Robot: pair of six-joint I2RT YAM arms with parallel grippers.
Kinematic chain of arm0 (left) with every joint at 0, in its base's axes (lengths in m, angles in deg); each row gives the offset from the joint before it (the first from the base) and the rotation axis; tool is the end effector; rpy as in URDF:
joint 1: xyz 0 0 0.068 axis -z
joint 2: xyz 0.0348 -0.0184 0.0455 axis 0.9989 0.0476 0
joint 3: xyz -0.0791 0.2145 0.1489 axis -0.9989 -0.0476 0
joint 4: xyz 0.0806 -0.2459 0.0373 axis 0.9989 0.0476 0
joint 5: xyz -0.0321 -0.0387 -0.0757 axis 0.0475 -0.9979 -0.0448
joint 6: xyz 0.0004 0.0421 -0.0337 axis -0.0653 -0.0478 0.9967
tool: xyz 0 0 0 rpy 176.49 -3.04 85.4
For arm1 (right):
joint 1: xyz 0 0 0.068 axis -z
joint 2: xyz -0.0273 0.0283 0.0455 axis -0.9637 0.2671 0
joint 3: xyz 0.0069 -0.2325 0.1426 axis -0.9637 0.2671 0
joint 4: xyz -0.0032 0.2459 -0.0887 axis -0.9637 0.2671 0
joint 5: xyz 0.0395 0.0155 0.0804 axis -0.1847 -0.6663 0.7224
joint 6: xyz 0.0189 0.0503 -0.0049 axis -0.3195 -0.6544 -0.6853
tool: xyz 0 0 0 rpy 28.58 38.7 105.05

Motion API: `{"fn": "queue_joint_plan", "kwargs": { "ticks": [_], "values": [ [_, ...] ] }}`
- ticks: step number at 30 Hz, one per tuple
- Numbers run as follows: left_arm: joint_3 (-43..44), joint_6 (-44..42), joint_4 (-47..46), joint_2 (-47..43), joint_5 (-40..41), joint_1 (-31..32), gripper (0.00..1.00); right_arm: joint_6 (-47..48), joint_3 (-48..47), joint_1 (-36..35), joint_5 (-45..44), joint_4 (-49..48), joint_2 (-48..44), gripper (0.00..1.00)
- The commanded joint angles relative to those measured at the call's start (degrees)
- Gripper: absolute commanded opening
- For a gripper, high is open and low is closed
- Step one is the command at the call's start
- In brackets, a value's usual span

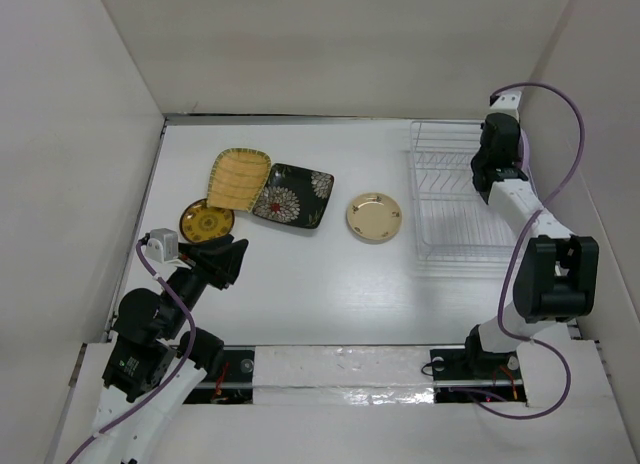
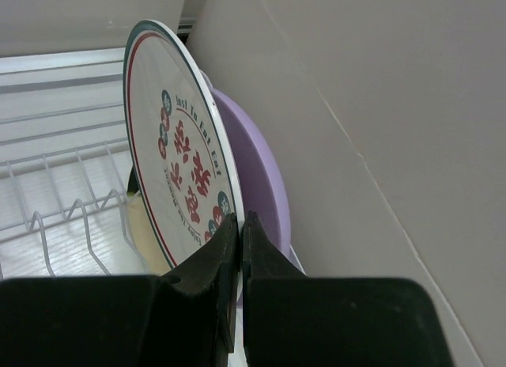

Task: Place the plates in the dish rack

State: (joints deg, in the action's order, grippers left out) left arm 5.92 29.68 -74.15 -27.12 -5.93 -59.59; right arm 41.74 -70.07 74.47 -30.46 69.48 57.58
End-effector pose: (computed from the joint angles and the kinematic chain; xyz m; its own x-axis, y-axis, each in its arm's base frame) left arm 0.0462 -0.0257 0.3416 0.0186 -0.4388 -0.8984 0.5429 0.7590 -0.3595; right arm 0.3702 -0.0218 0.3185 -0.4047 -0.2454 -0.8809 0.4989 0.7481 -0.4376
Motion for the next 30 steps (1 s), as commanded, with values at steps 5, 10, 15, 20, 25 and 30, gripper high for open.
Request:
{"fn": "queue_joint_plan", "kwargs": {
  "ticks": [5,10,15,20,25,30],
  "values": [
    [1.40,-0.46,-2.25,-0.17,0.31,0.44,0.40,-2.06,2.12,-1.37,1.02,-5.62,1.23,0.00],
    [1.40,-0.55,-2.34,0.53,0.22,0.44,0.40,-8.47,5.03,-1.90,0.05,-6.14,2.03,0.08],
    [1.40,-0.64,-2.51,3.77,0.04,0.44,0.40,-20.91,7.05,-2.95,-2.06,-4.22,0.71,0.30],
    [1.76,-1.25,-2.77,9.66,-0.92,0.44,0.21,-31.32,5.83,-4.18,-5.30,1.75,-4.81,0.63],
    [2.63,-1.69,-3.92,19.74,-4.78,0.44,0.00,-38.34,6.26,-7.43,-4.44,7.56,-15.53,0.66],
    [5.79,1.90,-9.88,33.73,-13.65,1.05,0.00,-43.45,19.57,-14.37,6.70,2.76,-30.56,0.00]
  ]
}}
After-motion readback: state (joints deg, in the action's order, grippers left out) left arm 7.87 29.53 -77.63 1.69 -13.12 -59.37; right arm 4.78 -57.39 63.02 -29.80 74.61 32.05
